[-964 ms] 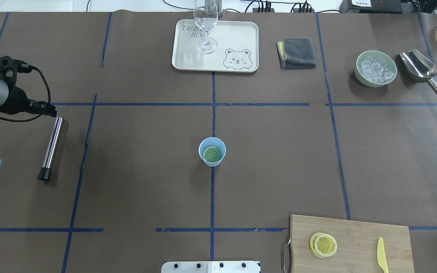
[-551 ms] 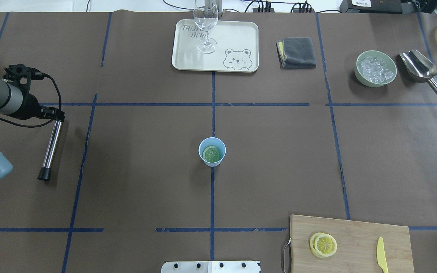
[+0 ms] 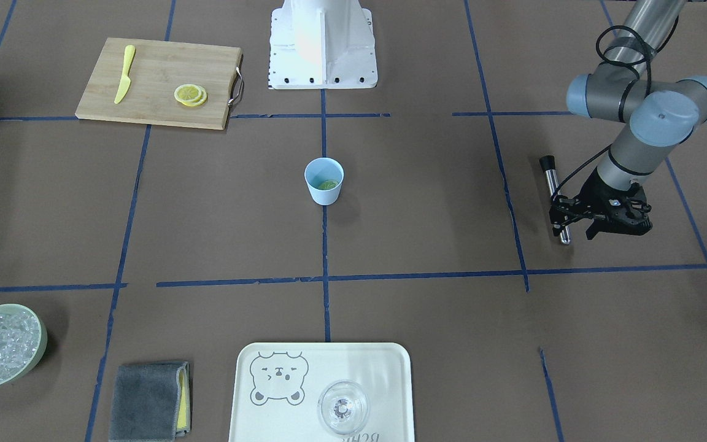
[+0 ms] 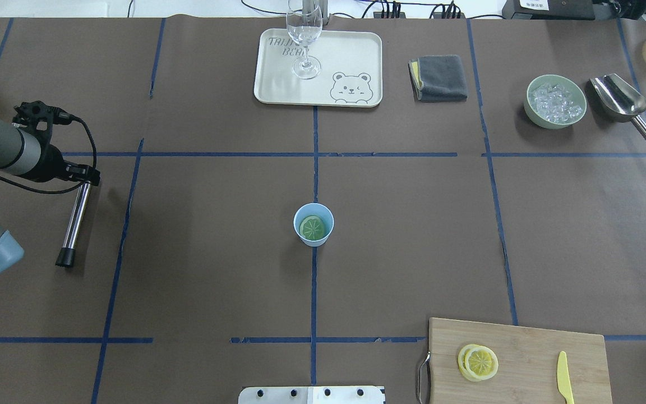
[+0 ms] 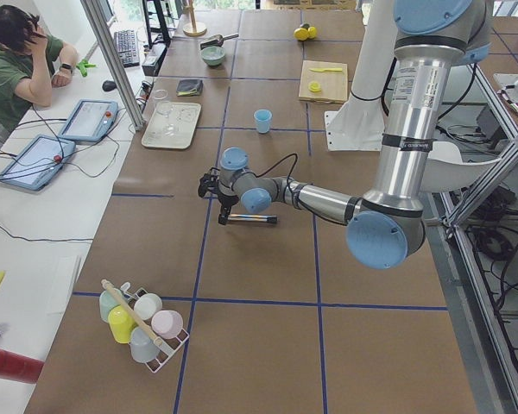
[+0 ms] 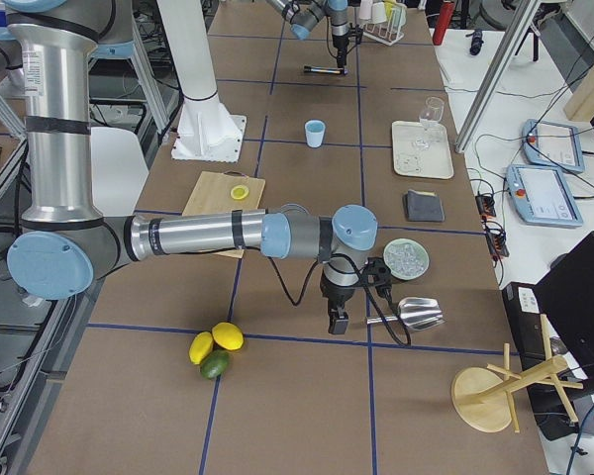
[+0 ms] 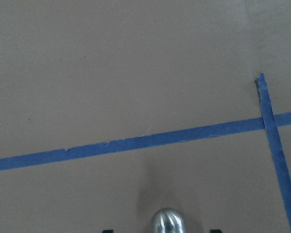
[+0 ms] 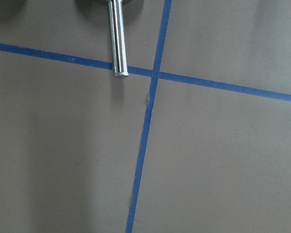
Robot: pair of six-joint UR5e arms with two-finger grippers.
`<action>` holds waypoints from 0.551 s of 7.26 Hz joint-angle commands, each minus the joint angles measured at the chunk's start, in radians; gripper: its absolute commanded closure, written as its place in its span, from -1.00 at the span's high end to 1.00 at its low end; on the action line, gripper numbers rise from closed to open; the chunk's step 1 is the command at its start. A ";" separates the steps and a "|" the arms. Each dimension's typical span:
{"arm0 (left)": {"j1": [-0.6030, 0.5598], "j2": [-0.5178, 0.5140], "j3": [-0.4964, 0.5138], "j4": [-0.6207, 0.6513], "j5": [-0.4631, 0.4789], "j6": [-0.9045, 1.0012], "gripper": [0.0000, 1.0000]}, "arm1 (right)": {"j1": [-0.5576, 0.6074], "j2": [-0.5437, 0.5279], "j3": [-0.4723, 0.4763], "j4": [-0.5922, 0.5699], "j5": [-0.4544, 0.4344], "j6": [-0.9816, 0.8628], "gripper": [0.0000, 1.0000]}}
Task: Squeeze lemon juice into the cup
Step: 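Close the left gripper on the steel muddler's top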
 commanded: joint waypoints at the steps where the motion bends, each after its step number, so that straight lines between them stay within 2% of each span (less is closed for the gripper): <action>1: 0.005 0.000 0.027 -0.040 0.000 -0.005 0.45 | 0.000 0.000 0.000 0.000 -0.001 0.000 1.00; 3: 0.008 0.000 0.038 -0.059 0.000 -0.019 0.44 | 0.000 0.000 0.000 0.000 -0.001 0.000 1.00; 4: 0.008 0.000 0.033 -0.059 0.000 -0.023 0.30 | 0.000 0.000 0.000 0.000 -0.001 0.000 1.00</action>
